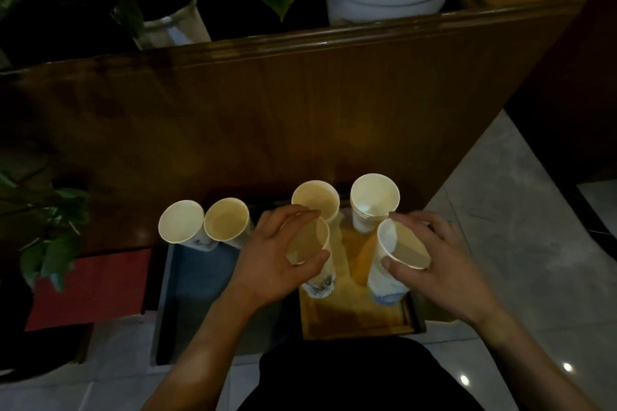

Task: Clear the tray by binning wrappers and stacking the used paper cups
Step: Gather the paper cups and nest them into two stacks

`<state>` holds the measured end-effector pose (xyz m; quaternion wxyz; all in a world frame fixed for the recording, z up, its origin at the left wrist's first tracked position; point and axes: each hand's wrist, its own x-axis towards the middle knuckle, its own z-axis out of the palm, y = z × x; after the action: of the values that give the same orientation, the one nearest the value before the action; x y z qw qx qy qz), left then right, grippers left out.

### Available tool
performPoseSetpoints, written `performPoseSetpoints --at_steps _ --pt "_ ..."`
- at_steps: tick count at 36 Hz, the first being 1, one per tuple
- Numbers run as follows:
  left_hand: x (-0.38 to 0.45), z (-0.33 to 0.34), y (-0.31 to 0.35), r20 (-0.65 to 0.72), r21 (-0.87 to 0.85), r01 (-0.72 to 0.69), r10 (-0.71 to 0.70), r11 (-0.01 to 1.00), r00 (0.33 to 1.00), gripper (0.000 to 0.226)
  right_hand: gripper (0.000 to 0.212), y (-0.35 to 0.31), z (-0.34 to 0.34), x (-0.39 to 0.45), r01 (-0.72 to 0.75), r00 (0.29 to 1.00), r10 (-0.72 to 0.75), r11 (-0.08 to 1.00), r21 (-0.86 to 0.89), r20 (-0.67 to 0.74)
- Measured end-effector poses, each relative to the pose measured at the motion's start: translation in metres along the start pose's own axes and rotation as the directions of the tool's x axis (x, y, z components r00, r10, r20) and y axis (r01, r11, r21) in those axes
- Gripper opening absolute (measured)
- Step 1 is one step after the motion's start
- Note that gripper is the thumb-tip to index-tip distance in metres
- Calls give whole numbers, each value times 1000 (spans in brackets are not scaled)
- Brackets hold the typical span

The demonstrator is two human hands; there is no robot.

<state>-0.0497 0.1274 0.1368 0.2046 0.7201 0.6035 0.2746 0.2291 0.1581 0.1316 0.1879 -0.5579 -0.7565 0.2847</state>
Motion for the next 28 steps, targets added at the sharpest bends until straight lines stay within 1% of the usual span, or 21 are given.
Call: performPoseSetpoints --at_steps 3,6,11,18,22,28 --pt "12 -12 8 -11 50 -53 54 997 999 64 71 -10 -15 6 33 998 -33 999 15 -55" --pt "25 -24 14 -28 101 -77 81 992 996 65 69 -17 -29 15 78 992 -76 997 21 -98" --pt "46 -44 21 -98 157 -147 163 977 982 64 72 -26 -53 30 138 972 -142 990 -32 -187" --pt "71 -54 23 -190 204 -133 172 970 966 65 79 -29 -65 55 171 945 -171 985 -23 -280" --pt "81 -49 19 -215 205 -117 161 972 963 65 78 -24 -62 66 156 945 -157 987 -27 -287" --pt "88 -33 10 -180 184 -103 137 978 974 67 75 -16 -49 80 130 960 -125 992 3 -252"
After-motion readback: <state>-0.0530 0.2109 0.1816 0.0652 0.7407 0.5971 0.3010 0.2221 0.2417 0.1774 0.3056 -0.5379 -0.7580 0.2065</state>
